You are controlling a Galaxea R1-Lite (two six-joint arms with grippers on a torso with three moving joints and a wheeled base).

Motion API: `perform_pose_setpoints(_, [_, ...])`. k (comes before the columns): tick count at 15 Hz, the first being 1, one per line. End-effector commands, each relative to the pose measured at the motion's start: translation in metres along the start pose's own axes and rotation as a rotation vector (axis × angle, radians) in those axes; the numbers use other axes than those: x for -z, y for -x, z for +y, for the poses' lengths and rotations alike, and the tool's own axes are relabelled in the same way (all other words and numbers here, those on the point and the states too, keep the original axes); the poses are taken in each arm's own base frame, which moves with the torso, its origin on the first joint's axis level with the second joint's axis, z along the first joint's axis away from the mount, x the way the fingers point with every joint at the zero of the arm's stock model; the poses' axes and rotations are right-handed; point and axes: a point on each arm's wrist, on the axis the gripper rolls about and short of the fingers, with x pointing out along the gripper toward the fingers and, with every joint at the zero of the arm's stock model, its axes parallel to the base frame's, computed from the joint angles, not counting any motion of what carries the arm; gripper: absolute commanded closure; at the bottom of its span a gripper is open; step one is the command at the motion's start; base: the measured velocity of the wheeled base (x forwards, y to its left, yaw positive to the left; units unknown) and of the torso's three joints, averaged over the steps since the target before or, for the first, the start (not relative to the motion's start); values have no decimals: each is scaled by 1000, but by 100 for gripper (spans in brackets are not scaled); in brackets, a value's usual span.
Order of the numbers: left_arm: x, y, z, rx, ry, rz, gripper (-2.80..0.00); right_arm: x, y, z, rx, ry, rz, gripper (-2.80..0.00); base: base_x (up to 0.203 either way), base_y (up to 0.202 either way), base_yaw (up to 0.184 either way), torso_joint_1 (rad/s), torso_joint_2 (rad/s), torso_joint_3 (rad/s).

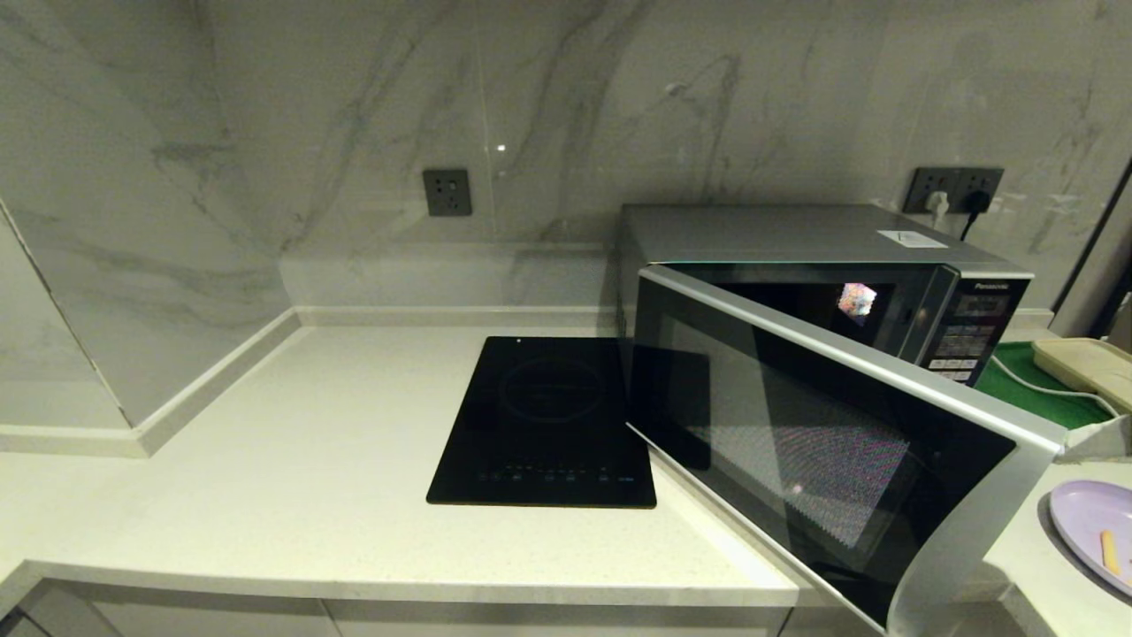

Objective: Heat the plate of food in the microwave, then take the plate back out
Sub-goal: Open the microwave oven

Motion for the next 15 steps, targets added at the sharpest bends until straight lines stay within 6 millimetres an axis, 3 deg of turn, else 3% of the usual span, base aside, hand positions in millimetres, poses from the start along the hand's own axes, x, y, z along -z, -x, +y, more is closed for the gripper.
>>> perform_pose_setpoints(1, [0,0,0,0,1,-1,0,11,5,3,-4,7,-1,0,0,0,0,0,0,0])
perform_pose_setpoints(4, [0,0,0,0,1,-1,0,15,8,7,-30,73,-11,0,0,0,0,0,0,0])
perform_pose_setpoints(15, [0,0,0,0,1,-1,0,-4,-5,-2,-52,94,-57,0,0,0,0,0,0,0])
